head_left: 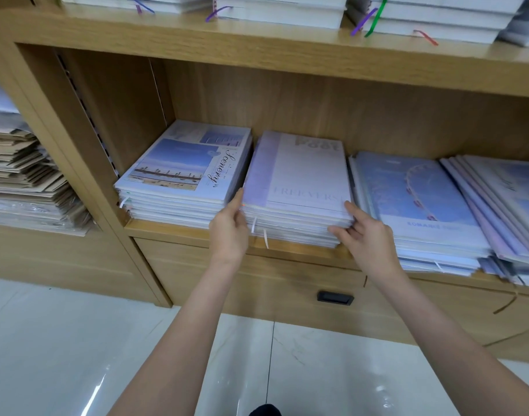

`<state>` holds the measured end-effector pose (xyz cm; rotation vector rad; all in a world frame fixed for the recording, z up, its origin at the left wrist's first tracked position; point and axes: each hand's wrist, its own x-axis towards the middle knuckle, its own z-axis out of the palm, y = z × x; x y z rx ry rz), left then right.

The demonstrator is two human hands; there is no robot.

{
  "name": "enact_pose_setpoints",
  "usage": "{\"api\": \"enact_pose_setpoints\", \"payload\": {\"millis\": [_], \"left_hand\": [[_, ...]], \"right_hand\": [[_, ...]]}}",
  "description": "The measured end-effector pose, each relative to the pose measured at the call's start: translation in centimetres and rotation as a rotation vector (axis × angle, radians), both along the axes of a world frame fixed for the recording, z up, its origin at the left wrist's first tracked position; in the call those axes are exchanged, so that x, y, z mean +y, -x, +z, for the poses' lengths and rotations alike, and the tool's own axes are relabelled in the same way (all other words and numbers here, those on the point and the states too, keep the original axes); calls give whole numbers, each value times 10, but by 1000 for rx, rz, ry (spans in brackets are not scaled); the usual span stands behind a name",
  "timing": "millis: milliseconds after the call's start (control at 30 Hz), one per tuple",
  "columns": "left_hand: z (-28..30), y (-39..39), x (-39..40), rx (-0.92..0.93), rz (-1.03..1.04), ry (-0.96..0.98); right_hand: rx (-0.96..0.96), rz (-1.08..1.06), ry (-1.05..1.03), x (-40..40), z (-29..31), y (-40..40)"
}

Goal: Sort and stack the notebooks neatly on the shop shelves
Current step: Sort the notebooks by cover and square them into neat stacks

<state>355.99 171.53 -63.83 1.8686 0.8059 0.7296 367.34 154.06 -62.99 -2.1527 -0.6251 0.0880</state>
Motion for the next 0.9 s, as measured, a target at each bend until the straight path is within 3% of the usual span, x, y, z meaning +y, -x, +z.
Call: {"api": "enact_pose_setpoints", "payload": {"millis": [100, 567, 667, 800, 900], "left_hand": [[-4, 2, 4, -101, -20, 138], [-3, 0, 4, -141, 138, 114], [-1, 0, 2, -129, 151, 106], [7, 5, 6, 63, 27, -24], [15, 7, 5, 245, -118, -111]], "right_hand": [[9, 11, 41, 0, 4, -5], [-58, 8, 51, 3, 2, -9], [17, -3, -3, 1, 7, -6], [296, 23, -178, -4, 15, -9], [368, 21, -208, -8, 24, -13]]}}
